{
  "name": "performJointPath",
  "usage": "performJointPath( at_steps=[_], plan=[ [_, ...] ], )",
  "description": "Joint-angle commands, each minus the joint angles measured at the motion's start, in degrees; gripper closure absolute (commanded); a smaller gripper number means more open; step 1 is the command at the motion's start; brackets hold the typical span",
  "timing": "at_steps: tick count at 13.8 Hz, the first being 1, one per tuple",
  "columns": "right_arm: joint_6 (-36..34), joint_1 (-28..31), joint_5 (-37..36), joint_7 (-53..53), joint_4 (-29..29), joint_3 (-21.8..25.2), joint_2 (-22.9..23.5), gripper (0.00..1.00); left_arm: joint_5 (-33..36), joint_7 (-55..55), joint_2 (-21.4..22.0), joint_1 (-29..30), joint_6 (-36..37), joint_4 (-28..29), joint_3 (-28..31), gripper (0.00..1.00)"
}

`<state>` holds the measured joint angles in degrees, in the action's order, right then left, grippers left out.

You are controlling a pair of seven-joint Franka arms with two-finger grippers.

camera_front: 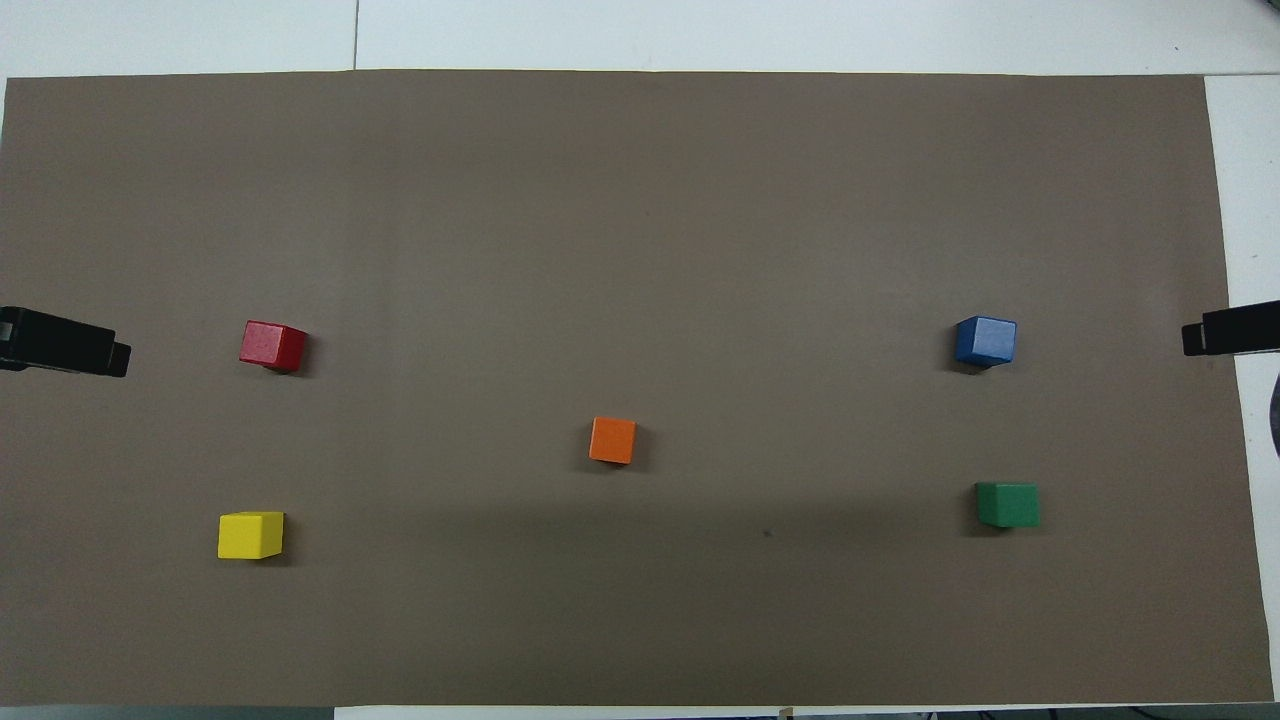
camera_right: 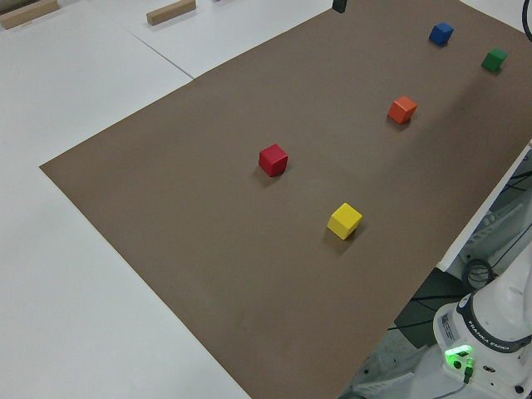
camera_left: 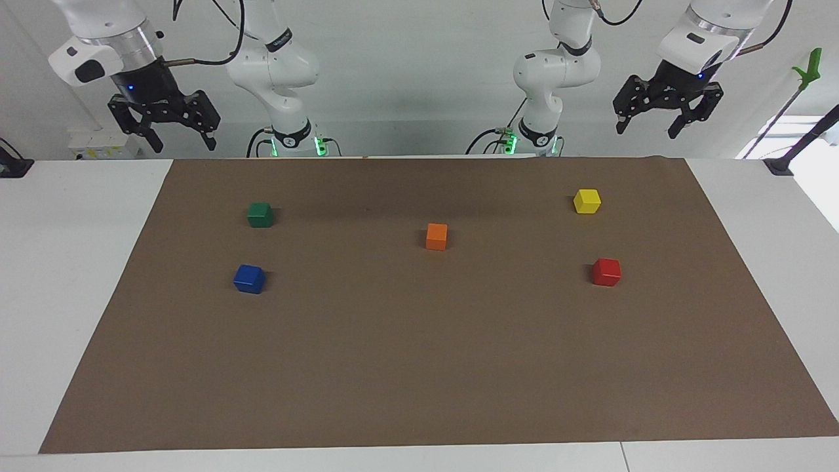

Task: Transfer red block to right arm and stack on blue block
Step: 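Move the left gripper toward the red cube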

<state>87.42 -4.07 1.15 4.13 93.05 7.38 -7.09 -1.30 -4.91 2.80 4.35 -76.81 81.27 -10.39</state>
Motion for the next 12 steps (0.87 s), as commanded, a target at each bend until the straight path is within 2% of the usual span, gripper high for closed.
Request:
performJointPath(
  at_steps=[1,6,12],
  plan=[
    [0.6,0.6,0.6,2.3,-1.5,0.4,3.3,0.00,0.0,0.3,0.0,0.8,0.3,-0.8,-0.5,0.00],
    [-1.9,5.0,-0.2,1.9,-0.3,-3.7,3.2,0.00,0.1,-0.1,0.0,0.7,-0.6,-0.5,0.4,0.00],
    [3.6,7.2,-1.5,-0.9,0.0,-5.3,3.5,0.00,0.1,-0.1,0.9,1.0,-0.7,-0.7,0.2,0.00]
  ],
)
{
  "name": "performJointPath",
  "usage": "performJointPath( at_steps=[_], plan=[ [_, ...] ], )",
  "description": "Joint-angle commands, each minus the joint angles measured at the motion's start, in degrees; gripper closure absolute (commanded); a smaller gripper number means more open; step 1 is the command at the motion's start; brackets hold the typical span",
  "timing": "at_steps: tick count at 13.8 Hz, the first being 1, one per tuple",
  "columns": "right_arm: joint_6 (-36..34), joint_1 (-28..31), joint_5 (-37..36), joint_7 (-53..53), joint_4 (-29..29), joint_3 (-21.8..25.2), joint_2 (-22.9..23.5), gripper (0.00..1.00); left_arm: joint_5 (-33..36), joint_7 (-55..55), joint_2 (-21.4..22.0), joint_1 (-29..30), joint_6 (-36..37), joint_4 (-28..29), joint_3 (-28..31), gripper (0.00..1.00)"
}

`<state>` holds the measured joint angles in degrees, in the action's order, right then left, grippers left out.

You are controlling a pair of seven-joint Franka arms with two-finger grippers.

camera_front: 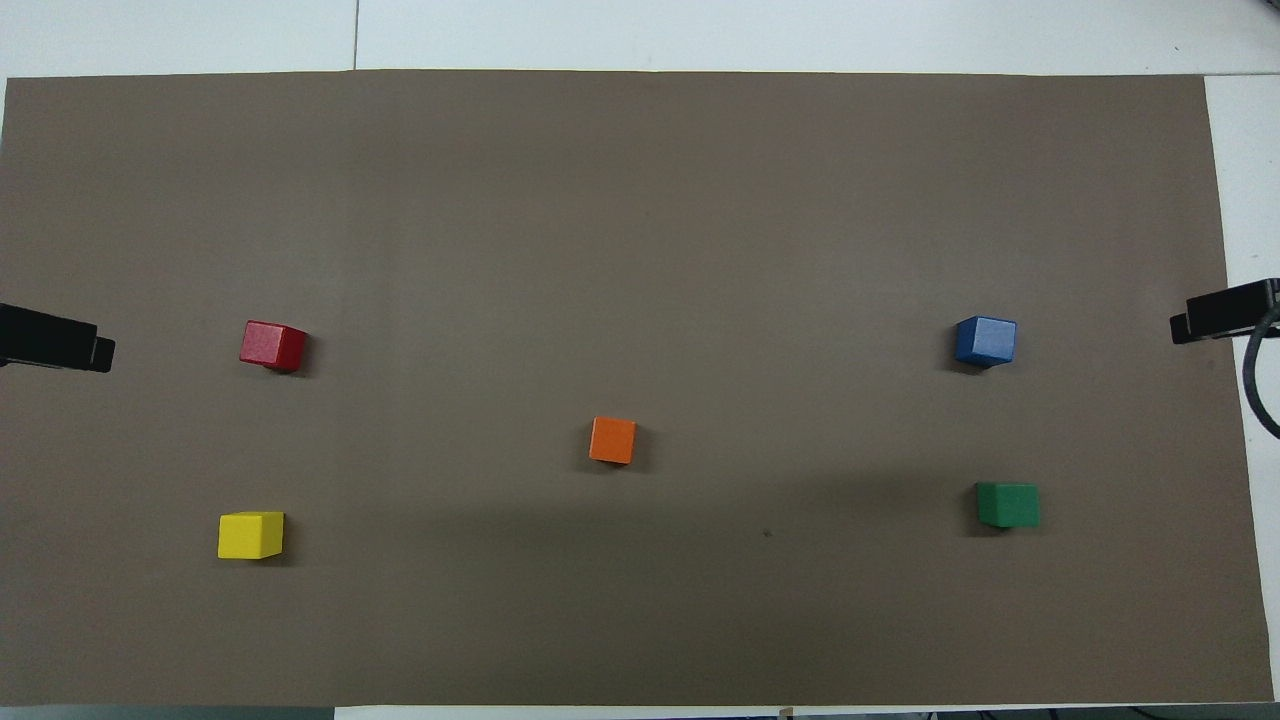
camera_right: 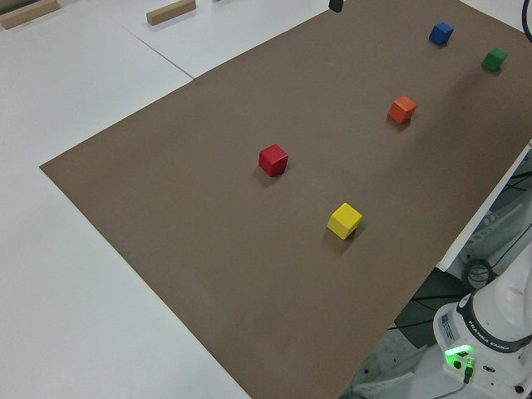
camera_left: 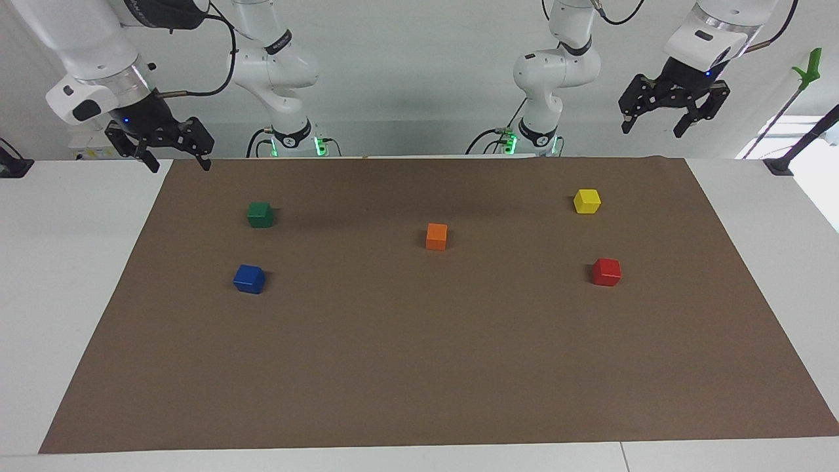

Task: Transfer red block to right arm and stack on blue block
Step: 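Move the left gripper toward the red cube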

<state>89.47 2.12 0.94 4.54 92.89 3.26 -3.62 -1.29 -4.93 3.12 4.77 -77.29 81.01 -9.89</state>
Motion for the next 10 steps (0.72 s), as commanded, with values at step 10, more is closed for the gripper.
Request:
performJointPath(
  at_steps=[10],
  plan=[
    [-1.2,0.7,-1.0,-2.0,-0.9,-1.2,0.1,0.00,0.1,1.2,-0.4,0.3,-5.4,4.2,1.7,0.00]
  ],
)
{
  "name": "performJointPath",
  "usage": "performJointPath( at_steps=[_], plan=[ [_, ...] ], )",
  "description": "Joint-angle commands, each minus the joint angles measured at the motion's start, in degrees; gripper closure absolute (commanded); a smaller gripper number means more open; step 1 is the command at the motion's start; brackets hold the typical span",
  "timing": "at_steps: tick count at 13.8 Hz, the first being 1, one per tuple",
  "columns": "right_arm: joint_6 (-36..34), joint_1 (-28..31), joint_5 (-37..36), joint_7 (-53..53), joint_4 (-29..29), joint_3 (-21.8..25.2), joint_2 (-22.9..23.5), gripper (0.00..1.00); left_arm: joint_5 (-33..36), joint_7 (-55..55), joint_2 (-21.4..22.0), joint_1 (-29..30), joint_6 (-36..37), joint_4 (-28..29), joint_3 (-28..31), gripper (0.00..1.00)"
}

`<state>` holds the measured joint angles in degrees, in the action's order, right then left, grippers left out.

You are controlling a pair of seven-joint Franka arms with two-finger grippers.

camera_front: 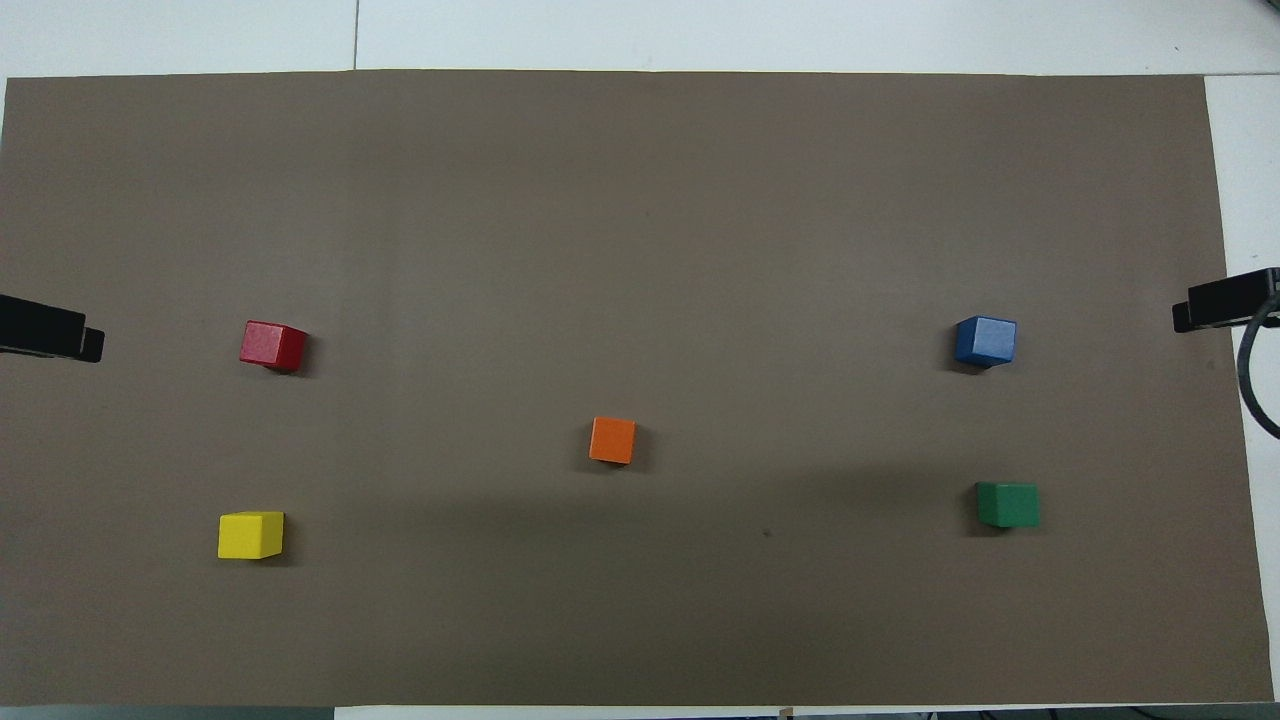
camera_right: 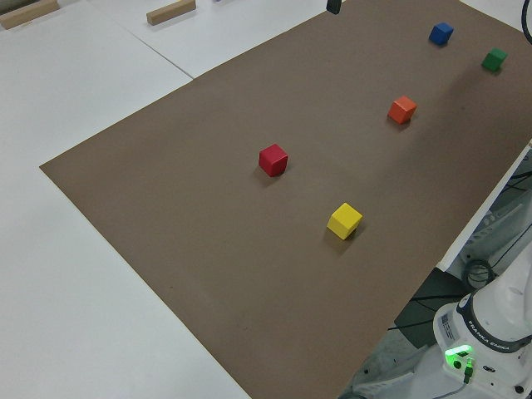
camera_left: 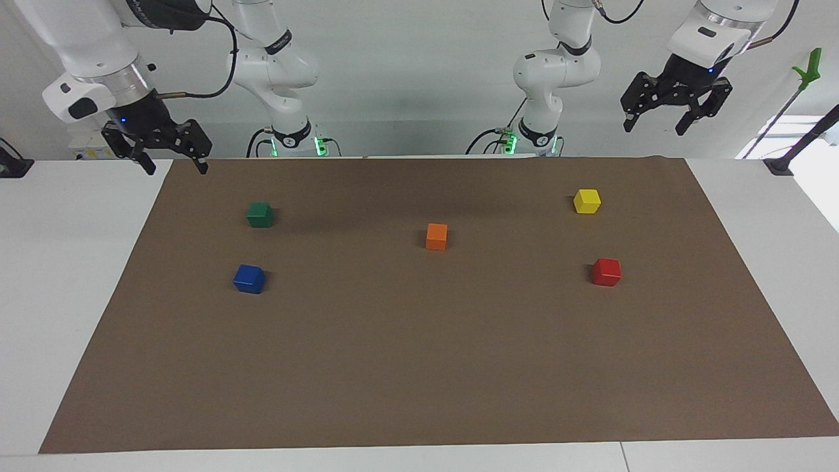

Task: Transfer red block to right arm and stack on blue block
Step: 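Move the left gripper toward the red cube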

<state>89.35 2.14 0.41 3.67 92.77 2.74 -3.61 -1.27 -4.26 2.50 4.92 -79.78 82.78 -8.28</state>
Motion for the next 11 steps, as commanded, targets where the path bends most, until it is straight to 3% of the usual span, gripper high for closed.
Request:
performJointPath(
  at_steps=[1,4,8,11],
  plan=[
    [-1.1,0.8,-0.5,-1.1,-0.8,-0.7,0.0,0.00,0.1,0.6,0.2,0.2,-4.7,4.1,0.2,0.00],
    [-1.1,0.7,-0.7,-1.1,-0.8,-0.7,0.0,0.00,0.1,0.7,0.4,0.2,-10.8,9.4,0.8,0.00],
    [-1.1,0.8,-0.6,-0.9,-0.7,-0.7,-0.5,0.00,0.1,0.2,1.9,0.4,-22.8,20.6,2.2,0.00],
    [-0.9,0.7,-0.8,-0.9,-0.6,-0.7,-0.5,0.00,0.1,0.1,-0.1,1.4,-29.9,25.3,2.2,0.00]
  ],
)
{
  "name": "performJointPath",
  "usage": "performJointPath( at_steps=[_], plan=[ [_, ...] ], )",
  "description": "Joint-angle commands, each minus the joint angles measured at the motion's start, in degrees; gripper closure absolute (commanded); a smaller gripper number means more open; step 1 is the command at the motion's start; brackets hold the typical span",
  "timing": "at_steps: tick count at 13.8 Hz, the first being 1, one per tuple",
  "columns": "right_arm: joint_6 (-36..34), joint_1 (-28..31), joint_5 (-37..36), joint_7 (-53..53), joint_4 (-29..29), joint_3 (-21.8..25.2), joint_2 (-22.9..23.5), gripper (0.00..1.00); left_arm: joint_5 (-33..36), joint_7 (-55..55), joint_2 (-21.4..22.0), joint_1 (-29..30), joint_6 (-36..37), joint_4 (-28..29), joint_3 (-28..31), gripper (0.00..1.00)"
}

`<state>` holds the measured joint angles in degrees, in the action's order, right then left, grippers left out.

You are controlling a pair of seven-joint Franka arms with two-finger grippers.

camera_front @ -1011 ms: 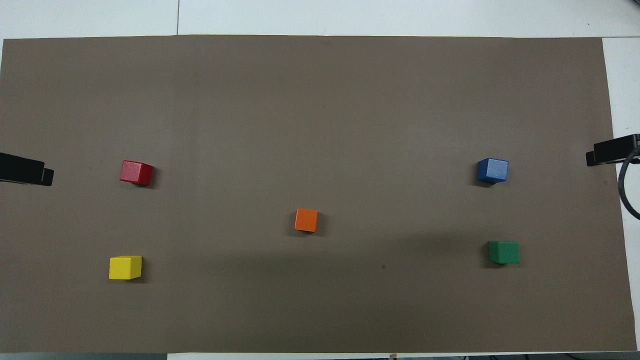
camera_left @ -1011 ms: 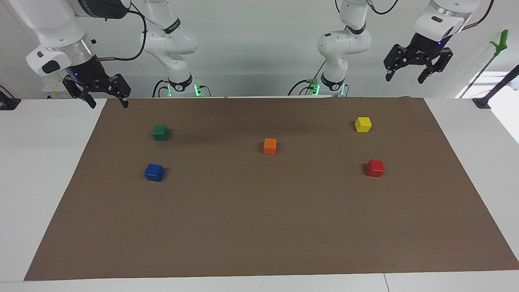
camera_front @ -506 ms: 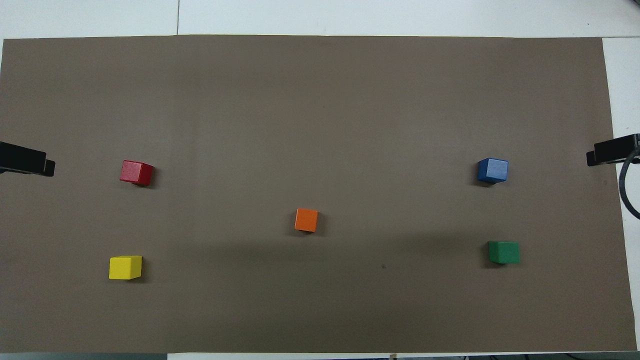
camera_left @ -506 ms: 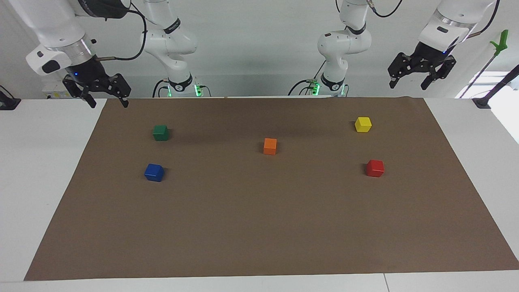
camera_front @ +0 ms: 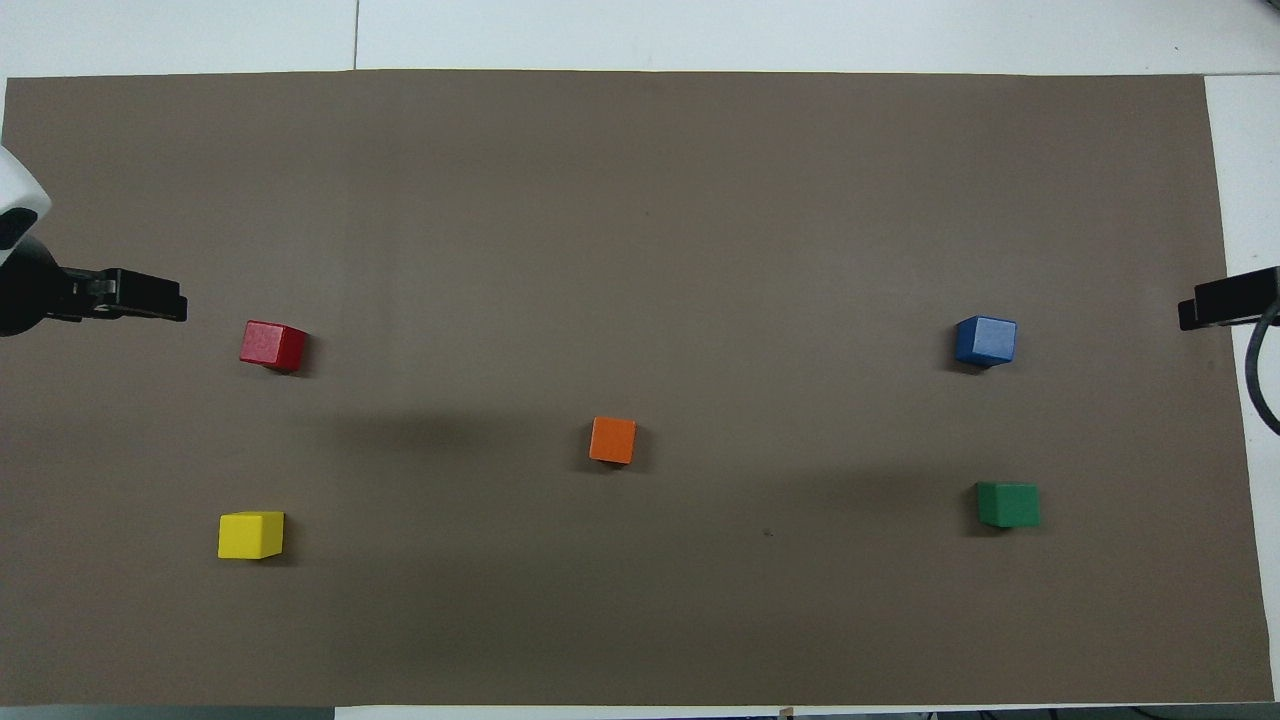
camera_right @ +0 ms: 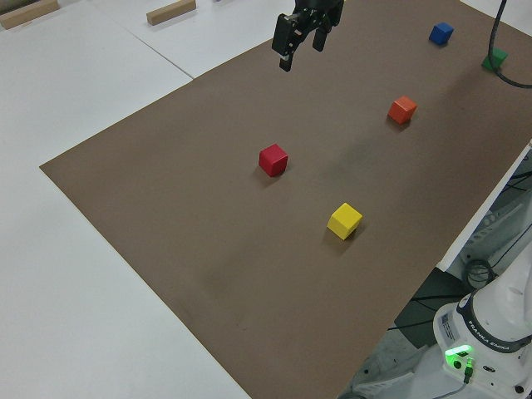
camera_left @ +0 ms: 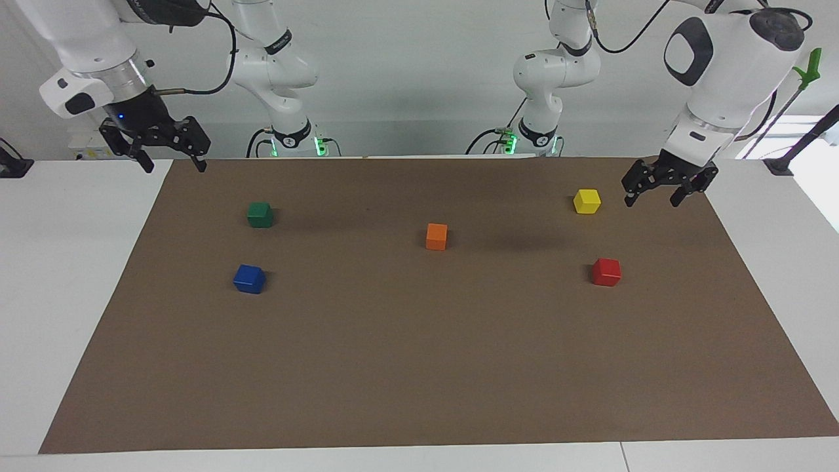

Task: Transfer red block to right arm and stack on blue block
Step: 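Move the left gripper toward the red cube, then close the left gripper on the red cube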

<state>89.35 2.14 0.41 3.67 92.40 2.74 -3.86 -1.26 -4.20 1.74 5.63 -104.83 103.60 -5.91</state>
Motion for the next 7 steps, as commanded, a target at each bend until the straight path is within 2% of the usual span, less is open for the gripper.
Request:
performJointPath(
  at_steps=[1,4,7],
  plan=[
    [-0.9,0.8,-0.8,-0.9,0.0,-0.7,-0.4,0.00,0.1,0.0,-0.8,0.7,-6.9,5.7,-0.2,0.00],
    [-0.8,0.8,-0.8,-0.9,0.2,-0.7,-0.4,0.00,0.3,-0.1,-3.3,0.5,-16.8,11.6,-0.2,0.00],
    [-0.8,0.8,-0.8,-0.8,0.3,-0.7,-0.7,0.00,1.1,-0.4,-8.5,1.0,-26.0,15.4,-0.1,0.00]
  ],
)
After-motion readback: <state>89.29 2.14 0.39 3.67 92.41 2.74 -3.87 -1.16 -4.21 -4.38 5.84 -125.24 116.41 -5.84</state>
